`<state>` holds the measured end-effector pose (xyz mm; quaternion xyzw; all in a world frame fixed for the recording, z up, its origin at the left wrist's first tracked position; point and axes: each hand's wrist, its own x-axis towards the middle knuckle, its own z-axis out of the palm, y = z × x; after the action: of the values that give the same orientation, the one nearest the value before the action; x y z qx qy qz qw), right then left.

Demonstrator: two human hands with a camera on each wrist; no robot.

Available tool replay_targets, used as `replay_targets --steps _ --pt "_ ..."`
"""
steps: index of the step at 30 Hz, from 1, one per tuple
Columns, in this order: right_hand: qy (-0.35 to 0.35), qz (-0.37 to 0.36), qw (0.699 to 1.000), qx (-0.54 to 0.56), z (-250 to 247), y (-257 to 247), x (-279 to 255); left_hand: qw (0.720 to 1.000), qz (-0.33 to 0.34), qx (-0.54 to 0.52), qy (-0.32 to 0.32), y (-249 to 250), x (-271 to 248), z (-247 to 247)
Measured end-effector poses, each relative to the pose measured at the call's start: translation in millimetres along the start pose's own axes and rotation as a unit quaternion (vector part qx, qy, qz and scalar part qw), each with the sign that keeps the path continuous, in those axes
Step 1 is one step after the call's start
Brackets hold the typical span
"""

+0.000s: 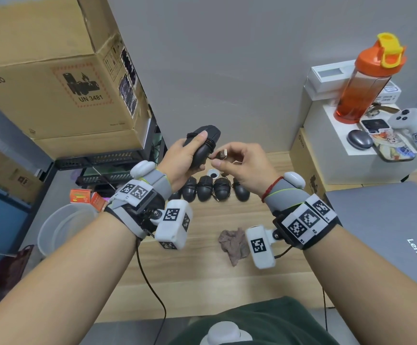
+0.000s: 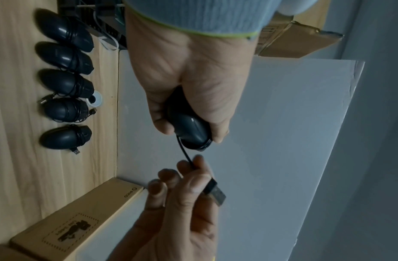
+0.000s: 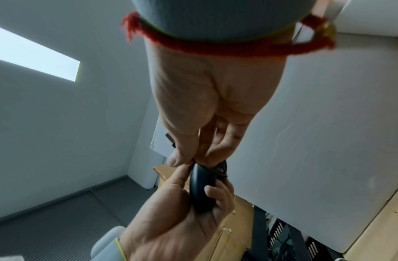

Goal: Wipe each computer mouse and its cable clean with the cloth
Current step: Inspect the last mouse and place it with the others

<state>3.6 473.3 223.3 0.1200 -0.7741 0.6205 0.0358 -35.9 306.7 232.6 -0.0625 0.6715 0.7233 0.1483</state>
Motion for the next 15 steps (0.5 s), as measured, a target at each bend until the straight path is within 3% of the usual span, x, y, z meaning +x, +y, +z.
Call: replay_targets --steps 15 --pt "-0.069 0.101 0.991 -0.062 3 11 4 0.998 -0.035 -0.054 -0.017 12 -15 16"
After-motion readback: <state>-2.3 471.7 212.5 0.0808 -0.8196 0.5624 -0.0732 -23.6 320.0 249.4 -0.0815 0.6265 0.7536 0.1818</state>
